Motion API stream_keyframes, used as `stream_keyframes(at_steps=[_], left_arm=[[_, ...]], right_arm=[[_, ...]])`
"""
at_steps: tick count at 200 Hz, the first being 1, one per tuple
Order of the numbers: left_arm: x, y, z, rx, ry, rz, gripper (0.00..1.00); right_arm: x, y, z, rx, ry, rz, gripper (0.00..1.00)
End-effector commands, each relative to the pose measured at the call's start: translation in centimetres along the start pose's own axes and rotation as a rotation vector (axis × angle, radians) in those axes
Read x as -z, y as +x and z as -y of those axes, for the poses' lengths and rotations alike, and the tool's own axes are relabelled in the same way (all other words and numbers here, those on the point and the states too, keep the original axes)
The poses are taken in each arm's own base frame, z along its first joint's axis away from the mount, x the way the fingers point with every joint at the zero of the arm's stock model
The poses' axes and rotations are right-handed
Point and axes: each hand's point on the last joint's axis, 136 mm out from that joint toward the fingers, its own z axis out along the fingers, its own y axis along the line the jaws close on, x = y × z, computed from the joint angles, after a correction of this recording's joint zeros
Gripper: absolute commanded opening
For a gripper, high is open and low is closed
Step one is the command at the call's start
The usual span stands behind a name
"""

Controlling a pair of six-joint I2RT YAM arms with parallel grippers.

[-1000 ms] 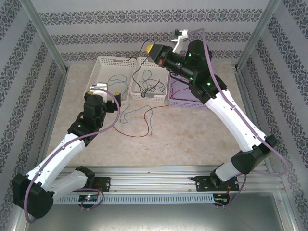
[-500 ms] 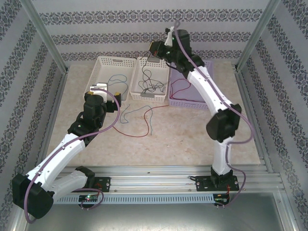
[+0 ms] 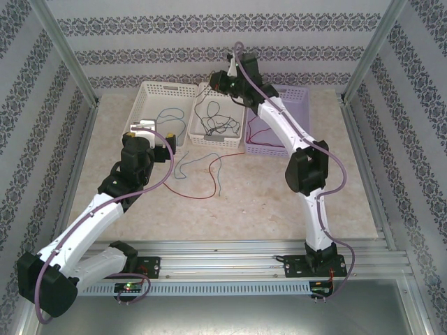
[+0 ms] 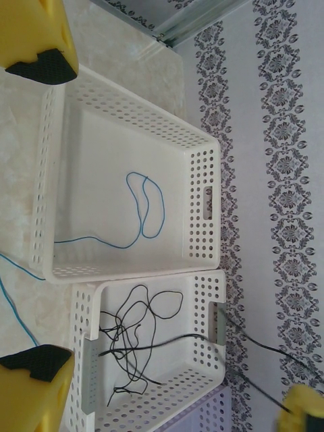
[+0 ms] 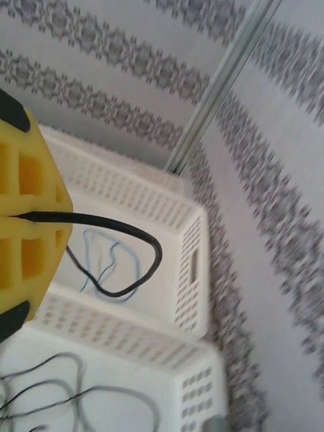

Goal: Untangle the cables

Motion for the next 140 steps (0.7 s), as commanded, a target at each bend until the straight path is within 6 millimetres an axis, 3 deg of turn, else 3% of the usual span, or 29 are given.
stream_keyframes(at_steps=[1, 51, 89, 140], left_arm=[[0.4, -1.1, 0.3, 0.011, 0.017, 0.018, 1.0], [0.4, -1.0, 0.3, 0.009, 0.016, 0.014, 1.0], [0.2, -0.9, 0.5, 0.007, 0.02, 0.006, 1.0], [0.1, -0.8, 0.5, 0.007, 0.02, 0.004, 1.0]], right_arm=[[-1.6, 1.6, 4.2, -0.033, 0.084, -0.006, 0.0], [-2.0, 4.1, 8.5, -0.023, 0.246, -0.063, 0.01], [-1.4, 4.6, 9.0, -0.029, 0.275, -0.104, 0.13], [0.6, 3.3, 7.8, -0.027, 0.287, -0.08, 0.29]])
